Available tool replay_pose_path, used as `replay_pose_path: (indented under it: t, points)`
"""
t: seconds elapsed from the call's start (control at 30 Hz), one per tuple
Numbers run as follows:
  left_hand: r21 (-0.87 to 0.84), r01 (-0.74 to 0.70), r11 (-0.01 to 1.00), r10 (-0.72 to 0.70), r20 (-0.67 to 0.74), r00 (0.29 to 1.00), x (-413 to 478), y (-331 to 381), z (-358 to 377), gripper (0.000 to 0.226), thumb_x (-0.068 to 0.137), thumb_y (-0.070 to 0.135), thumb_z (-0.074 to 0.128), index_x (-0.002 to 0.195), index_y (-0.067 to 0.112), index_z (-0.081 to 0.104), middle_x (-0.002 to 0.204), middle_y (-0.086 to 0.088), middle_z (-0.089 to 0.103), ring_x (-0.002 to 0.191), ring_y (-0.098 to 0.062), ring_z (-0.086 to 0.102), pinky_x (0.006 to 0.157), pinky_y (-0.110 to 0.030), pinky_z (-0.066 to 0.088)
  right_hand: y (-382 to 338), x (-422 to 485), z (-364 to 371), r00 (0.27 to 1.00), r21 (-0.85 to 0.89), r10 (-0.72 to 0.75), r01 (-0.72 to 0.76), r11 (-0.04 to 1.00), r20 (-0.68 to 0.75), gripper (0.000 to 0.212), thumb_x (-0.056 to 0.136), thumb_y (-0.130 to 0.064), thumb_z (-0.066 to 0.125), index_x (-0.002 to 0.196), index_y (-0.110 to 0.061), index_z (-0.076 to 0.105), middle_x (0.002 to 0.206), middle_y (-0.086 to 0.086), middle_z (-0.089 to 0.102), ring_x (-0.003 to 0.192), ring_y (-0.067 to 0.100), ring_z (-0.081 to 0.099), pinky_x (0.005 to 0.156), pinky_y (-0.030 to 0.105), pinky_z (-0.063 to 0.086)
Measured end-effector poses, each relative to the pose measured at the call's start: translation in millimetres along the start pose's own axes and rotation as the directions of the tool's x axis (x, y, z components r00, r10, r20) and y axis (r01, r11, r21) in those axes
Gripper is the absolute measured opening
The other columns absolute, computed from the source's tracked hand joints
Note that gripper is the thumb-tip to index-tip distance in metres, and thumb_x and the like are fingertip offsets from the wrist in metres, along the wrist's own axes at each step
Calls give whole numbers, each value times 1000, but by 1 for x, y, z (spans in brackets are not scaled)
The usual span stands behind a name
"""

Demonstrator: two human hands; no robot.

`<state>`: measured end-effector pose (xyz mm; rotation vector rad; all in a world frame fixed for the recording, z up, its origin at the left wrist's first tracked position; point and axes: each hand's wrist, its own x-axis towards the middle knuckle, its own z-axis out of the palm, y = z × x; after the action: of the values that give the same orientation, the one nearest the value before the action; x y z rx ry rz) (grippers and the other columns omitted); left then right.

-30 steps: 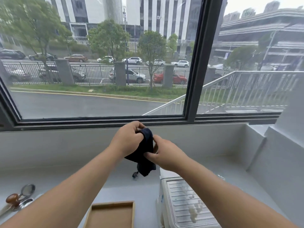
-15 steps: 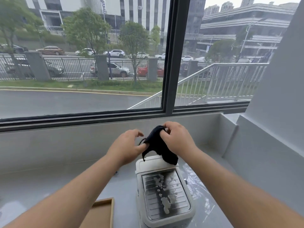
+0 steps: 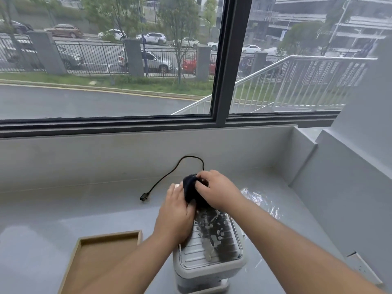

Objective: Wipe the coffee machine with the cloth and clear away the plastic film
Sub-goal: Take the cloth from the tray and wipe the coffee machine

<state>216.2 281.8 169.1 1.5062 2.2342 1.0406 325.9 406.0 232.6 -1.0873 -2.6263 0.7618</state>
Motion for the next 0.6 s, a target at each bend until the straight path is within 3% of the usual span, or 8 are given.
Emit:
replay_pose_path:
  t: [0.13,0.23,0.37,0.47,0.6]
  points:
    - [-51,37,998,-39,-53,998,1,-3,2,30,103,32,35,128,34,52,119,12,56,128,-19,47,102,-49,47,4,9,14,999,-27,-37,38,999,23,28,93,-40,55,116,-34,69,105,-2,62,101,26,63,85,40,53]
    - [-64,53,997,-56,-56,997,1,-5,4,32,101,30,37,130,33,52,127,11,57,138,-18,42,109,-47,43,9,14,25,996,-84,-69,73,994,55,33,95,-38,54,126,-37,66,117,2,61,110,28,61,91,40,50]
    - [-53,78,996,-82,-67,994,0,-8,7,39,103,33,43,141,35,50,145,11,55,151,-15,30,120,-39,33,13,11,35,994,-103,-102,104,989,26,32,94,-34,54,124,-34,65,115,3,64,111,29,60,89,41,50]
    - [-111,149,983,-157,-67,985,-4,-9,9,53,100,48,42,151,30,46,158,9,46,154,-8,22,121,-30,24,13,1,40,990,-114,-139,141,983,26,27,92,-33,53,116,-32,64,103,2,63,101,30,62,74,38,46]
    - [-183,192,964,-206,-58,977,-9,-11,6,74,90,71,29,151,31,44,159,11,43,150,-3,27,118,-31,32,9,-24,46,982,-104,-187,188,977,22,13,95,-41,51,105,-36,57,89,-6,50,89,28,61,65,37,38]
